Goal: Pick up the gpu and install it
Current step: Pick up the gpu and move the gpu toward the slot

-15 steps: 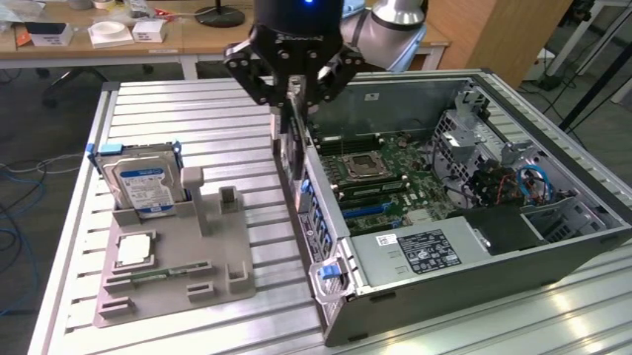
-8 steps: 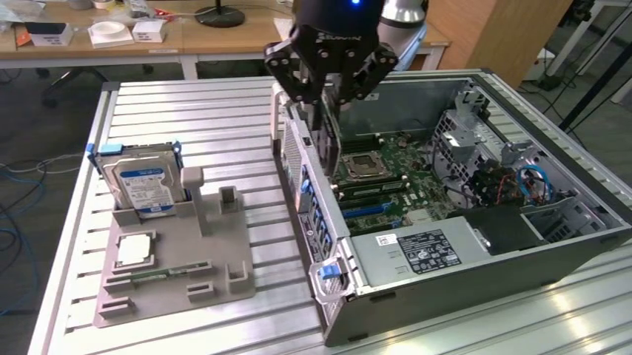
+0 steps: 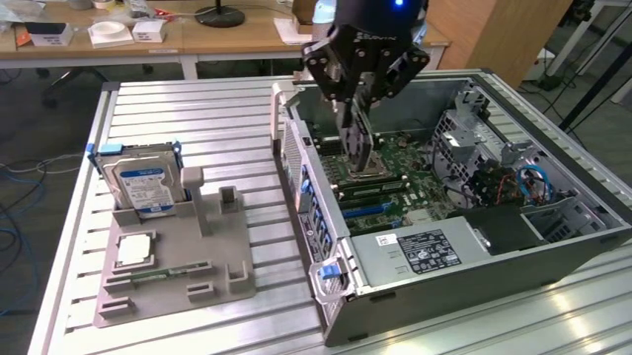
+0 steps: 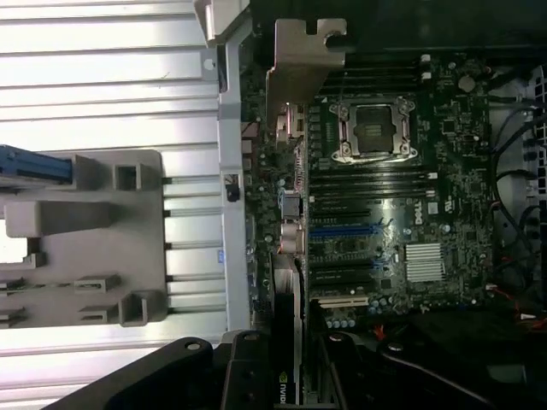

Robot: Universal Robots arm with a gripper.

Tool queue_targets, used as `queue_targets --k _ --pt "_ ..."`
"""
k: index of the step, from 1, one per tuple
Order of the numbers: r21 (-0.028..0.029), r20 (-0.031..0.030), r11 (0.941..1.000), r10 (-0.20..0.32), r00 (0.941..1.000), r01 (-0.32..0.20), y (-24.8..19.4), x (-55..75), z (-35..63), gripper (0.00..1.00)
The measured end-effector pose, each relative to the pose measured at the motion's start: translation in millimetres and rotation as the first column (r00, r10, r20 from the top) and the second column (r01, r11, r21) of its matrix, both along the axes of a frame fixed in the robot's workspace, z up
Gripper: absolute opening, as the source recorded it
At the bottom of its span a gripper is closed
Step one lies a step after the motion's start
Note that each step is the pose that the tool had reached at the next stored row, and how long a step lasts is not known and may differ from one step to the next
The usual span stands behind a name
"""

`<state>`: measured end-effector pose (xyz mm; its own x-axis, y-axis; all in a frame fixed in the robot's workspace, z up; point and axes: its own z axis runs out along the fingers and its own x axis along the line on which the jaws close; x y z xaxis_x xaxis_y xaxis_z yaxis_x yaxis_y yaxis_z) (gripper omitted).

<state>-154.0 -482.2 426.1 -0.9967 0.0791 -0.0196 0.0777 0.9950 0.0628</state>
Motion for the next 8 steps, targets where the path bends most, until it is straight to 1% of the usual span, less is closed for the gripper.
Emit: queue_targets --k 8 --pt "0.0001 0.0001 1.0000 0.003 1.0000 -0.003 0.0 36.2 -0.1 0.27"
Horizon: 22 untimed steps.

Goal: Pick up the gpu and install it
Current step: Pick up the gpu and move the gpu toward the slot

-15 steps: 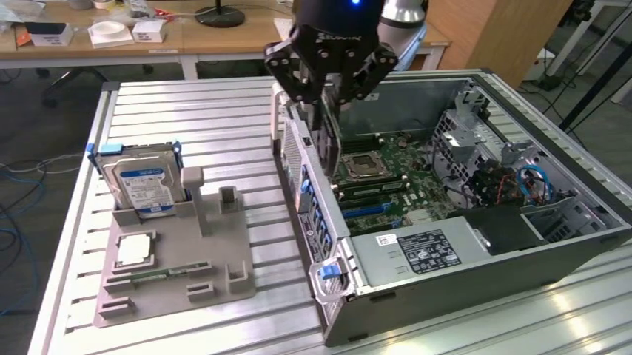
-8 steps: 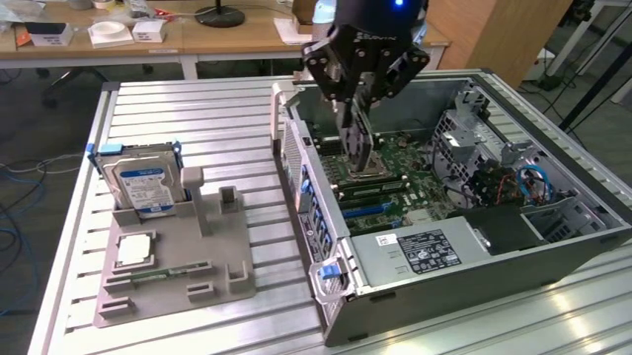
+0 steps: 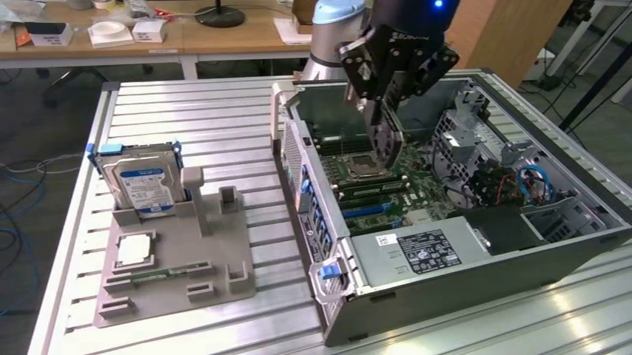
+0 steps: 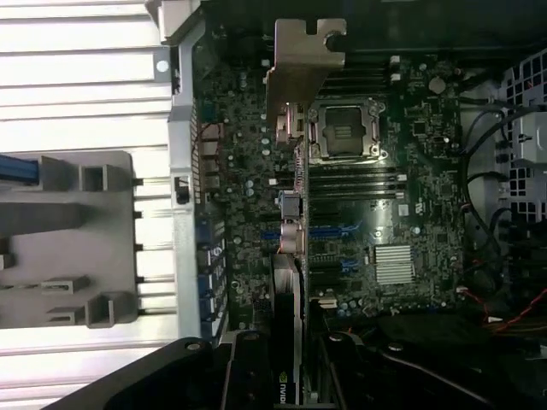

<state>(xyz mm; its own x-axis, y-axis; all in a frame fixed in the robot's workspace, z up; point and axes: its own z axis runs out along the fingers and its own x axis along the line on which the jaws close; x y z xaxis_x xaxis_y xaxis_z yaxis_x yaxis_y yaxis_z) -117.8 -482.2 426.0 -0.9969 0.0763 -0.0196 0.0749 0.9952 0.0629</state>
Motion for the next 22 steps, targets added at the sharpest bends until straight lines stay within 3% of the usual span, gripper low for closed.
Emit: queue_targets --k 15,22 --pt "0.0000 0.0000 1.0000 0.004 1.0000 -0.004 0.8 66.6 0.0 0.27" --pt "-0.0001 -0.0001 1.0000 0.004 1.0000 -0.004 17.3 83.0 -0.2 0.27"
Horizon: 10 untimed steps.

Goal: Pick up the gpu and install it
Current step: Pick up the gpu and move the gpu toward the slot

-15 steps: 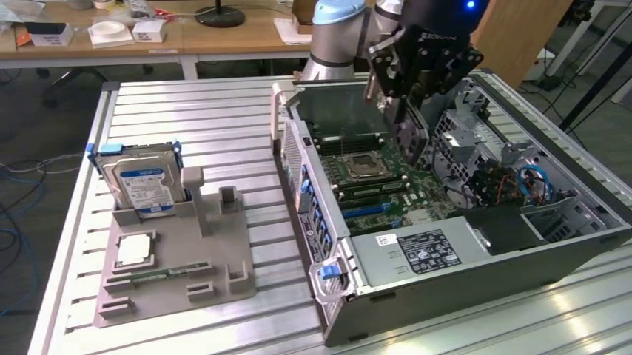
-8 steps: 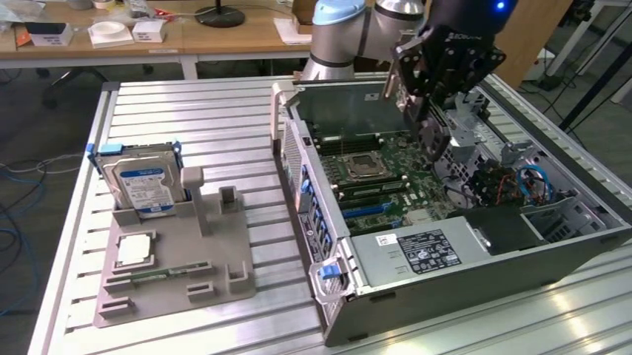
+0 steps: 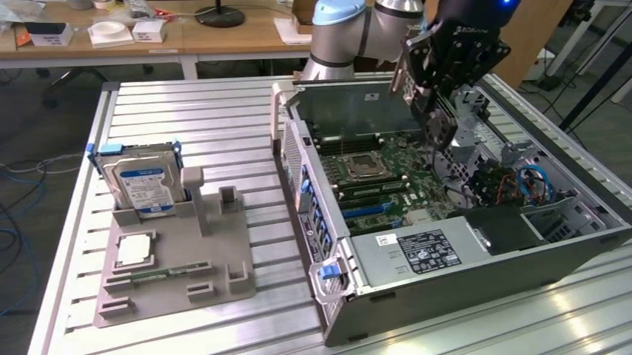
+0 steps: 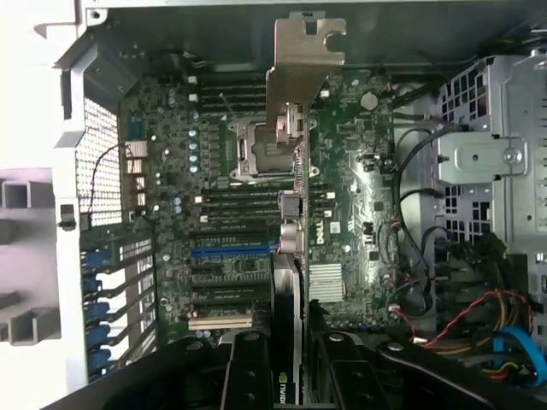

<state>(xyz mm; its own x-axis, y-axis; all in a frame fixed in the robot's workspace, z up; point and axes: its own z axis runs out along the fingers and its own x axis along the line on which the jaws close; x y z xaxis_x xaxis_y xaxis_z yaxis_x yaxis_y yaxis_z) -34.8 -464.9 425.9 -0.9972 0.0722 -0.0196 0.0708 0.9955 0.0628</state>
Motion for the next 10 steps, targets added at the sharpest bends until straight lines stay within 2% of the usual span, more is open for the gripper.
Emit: queue_targets --k 10 --pt "0.0001 0.0000 1.0000 0.000 1.0000 0.000 27.8 17.8 -0.4 0.27"
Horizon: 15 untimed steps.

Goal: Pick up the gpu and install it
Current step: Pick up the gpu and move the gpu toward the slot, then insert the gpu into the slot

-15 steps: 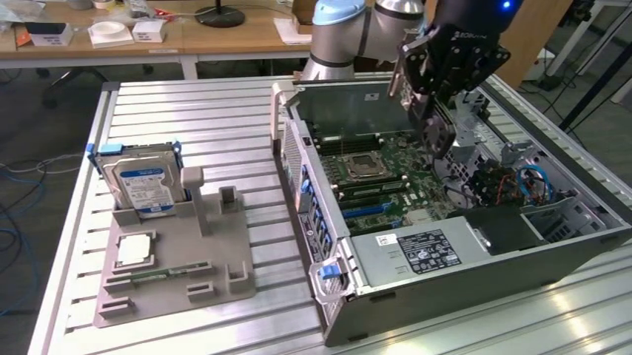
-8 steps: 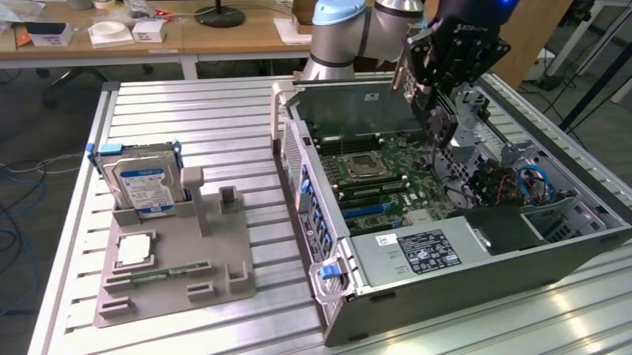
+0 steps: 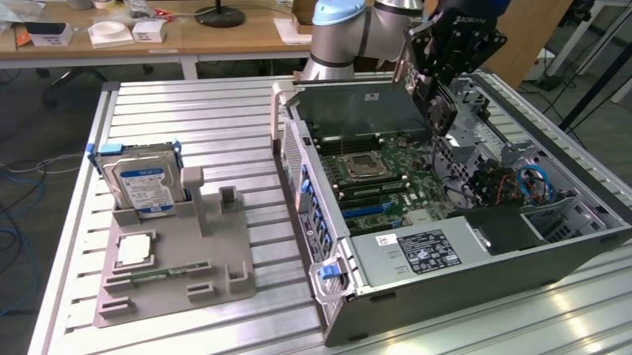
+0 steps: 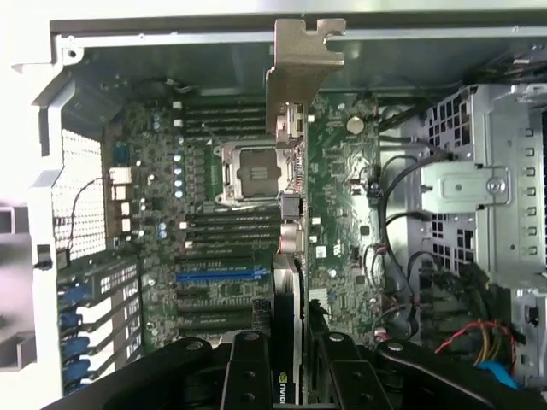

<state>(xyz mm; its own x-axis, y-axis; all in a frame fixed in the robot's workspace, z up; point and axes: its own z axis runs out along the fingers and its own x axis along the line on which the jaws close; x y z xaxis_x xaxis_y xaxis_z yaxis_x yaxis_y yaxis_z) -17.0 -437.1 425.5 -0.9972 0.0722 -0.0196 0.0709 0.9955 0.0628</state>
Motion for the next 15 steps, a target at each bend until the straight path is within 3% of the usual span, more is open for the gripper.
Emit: queue_targets --k 7,15 --pt "-0.0001 0.0000 1.0000 0.000 1.0000 0.000 18.3 10.3 -0.2 0.27" --pt "0.0001 0.0001 1.0000 0.000 1.0000 0.000 18.6 10.6 -0.3 0.27"
